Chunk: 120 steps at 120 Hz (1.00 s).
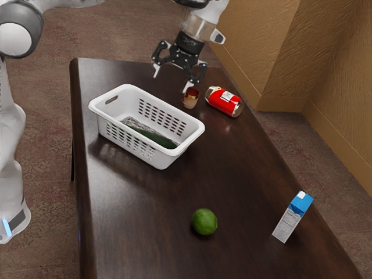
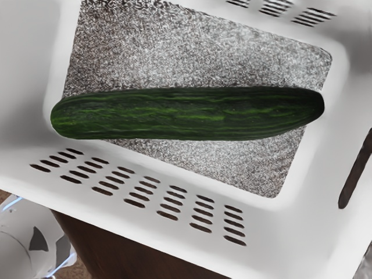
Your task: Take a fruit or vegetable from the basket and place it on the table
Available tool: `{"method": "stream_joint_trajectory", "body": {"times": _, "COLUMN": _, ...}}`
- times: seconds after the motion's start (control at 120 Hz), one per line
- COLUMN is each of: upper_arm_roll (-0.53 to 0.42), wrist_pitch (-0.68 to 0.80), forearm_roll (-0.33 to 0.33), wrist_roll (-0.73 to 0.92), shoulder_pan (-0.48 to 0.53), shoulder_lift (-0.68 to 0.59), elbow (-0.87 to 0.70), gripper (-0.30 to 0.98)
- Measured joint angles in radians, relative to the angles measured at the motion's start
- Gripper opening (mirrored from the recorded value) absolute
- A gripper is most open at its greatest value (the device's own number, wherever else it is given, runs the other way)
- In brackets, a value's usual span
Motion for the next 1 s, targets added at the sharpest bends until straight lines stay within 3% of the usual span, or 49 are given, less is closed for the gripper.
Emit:
{"method": "stream_joint_trajectory", "body": {"times": 0.167, "upper_arm_roll": -0.03, "wrist_pitch": 0.171, "forearm_roll": -0.003, "wrist_roll": -0.313, "shoulder_pan": -0.008, "shoulder_lift": 0.008, "elbow": 0.009, "gripper": 0.69}}
{"method": "stream_joint_trajectory", "body": {"times": 0.317, "upper_arm_roll": -0.068, "wrist_pitch": 0.239, "forearm_roll": -0.041, "wrist_roll": -0.312, "shoulder_pan": -0.017, "shoulder_lift": -0.024, "elbow": 0.04, "gripper": 0.69}}
{"method": "stream_joint_trajectory", "body": {"times": 0.533, "upper_arm_roll": -0.025, "wrist_pitch": 0.278, "forearm_roll": -0.036, "wrist_roll": 0.059, "shoulder_pan": 0.012, "shoulder_lift": -0.024, "elbow": 0.001, "gripper": 0.69}}
{"method": "stream_joint_trajectory", "body": {"times": 0.6, "upper_arm_roll": -0.021, "wrist_pitch": 0.32, "forearm_roll": 0.002, "wrist_roll": 0.202, "shoulder_pan": 0.016, "shoulder_lift": -0.139, "elbow": -0.17, "gripper": 0.69}}
{"method": "stream_joint_trajectory", "body": {"times": 0.7, "upper_arm_roll": -0.148, "wrist_pitch": 0.496, "forearm_roll": 0.029, "wrist_roll": 0.415, "shoulder_pan": 0.19, "shoulder_lift": -0.353, "elbow": -0.53, "gripper": 0.69}}
{"method": "stream_joint_trajectory", "body": {"times": 0.767, "upper_arm_roll": -0.177, "wrist_pitch": 0.597, "forearm_roll": 0.037, "wrist_roll": 0.541, "shoulder_pan": 0.24, "shoulder_lift": -0.474, "elbow": -0.701, "gripper": 0.68}}
{"method": "stream_joint_trajectory", "body": {"times": 0.883, "upper_arm_roll": -0.13, "wrist_pitch": 0.712, "forearm_roll": 0.048, "wrist_roll": 0.729, "shoulder_pan": 0.184, "shoulder_lift": -0.557, "elbow": -0.83, "gripper": 0.68}}
{"method": "stream_joint_trajectory", "body": {"times": 1.0, "upper_arm_roll": -0.119, "wrist_pitch": 0.776, "forearm_roll": 0.052, "wrist_roll": 0.892, "shoulder_pan": 0.23, "shoulder_lift": -0.552, "elbow": -0.872, "gripper": 0.68}}
